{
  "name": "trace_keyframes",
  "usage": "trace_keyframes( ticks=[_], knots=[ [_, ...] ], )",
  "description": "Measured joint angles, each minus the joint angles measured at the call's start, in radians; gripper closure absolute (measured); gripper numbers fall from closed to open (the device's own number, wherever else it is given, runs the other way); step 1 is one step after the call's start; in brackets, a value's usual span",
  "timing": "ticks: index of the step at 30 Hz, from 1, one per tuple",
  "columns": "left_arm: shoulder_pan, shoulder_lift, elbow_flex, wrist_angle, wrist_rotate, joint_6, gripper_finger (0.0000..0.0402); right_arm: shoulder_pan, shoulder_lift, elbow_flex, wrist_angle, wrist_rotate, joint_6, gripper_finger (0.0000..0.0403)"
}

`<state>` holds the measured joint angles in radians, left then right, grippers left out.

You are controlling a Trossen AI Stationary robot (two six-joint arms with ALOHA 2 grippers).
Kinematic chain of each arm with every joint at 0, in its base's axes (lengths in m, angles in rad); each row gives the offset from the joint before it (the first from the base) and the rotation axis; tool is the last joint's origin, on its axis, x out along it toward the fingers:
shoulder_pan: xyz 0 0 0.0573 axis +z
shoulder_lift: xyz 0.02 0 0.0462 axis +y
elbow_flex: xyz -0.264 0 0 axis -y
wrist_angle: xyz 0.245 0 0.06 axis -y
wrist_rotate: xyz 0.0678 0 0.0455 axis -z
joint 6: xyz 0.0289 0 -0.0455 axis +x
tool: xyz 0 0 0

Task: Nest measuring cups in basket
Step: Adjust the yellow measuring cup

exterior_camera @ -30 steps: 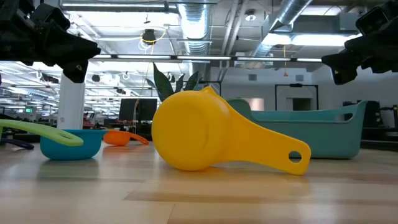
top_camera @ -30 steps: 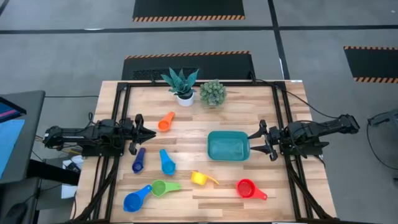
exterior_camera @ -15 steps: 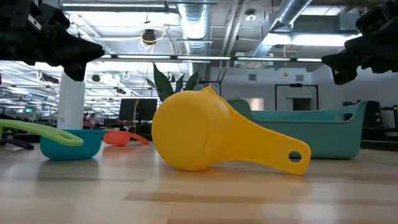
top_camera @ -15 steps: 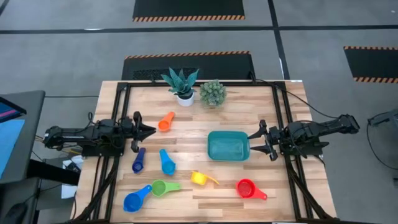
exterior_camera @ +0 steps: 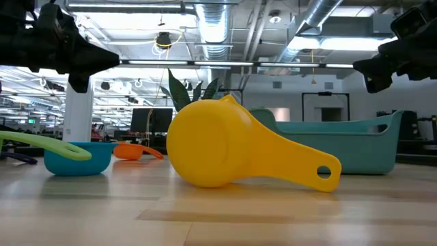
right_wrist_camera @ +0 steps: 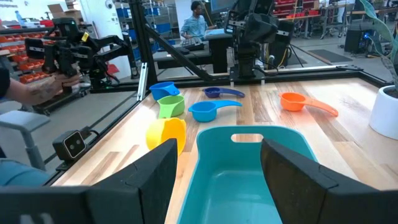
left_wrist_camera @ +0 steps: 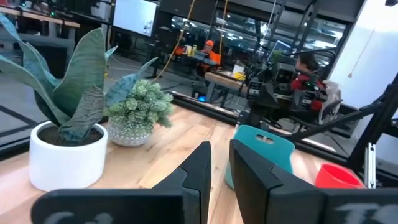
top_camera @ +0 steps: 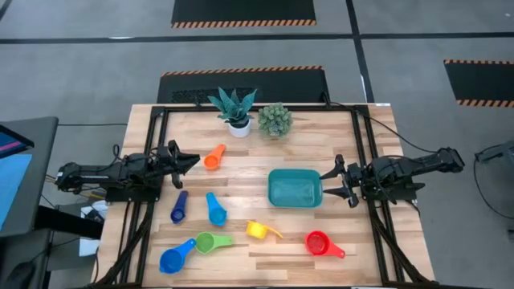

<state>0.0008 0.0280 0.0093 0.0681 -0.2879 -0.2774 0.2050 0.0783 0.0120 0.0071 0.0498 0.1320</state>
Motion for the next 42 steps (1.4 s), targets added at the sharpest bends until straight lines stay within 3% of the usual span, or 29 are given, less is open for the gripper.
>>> trace_keyframes(
  ticks=[5,15,19,24,31,38,42],
  knots=[
    [0.0,0.0,0.0,-0.006,0.033,-0.02,0.0352,0.0,0.0,0.0,0.0,0.0,0.0,0.0148],
    [0.0,0.0,0.0,-0.036,0.227,0.021,0.0352,-0.007,0.0,-0.002,0.027,0.003,-0.048,0.0148],
    [0.0,0.0,0.0,-0.036,0.228,0.002,0.0352,-0.011,-0.001,-0.002,0.111,0.009,-0.133,0.0148],
    [0.0,0.0,0.0,-0.036,0.221,0.021,0.0352,-0.01,0.0,-0.002,0.197,0.003,-0.087,0.0148],
    [0.0,0.0,0.0,-0.017,0.109,0.186,0.0352,-0.008,0.0,-0.002,0.208,-0.074,0.067,0.0148],
    [0.0,0.0,0.0,0.008,-0.016,0.327,0.0352,-0.01,0.0,-0.002,0.214,-0.054,0.044,0.0148],
    [0.0,0.0,0.0,0.069,-0.128,0.304,0.0352,-0.011,0.0,-0.002,0.249,0.005,-0.108,0.0148]
  ],
)
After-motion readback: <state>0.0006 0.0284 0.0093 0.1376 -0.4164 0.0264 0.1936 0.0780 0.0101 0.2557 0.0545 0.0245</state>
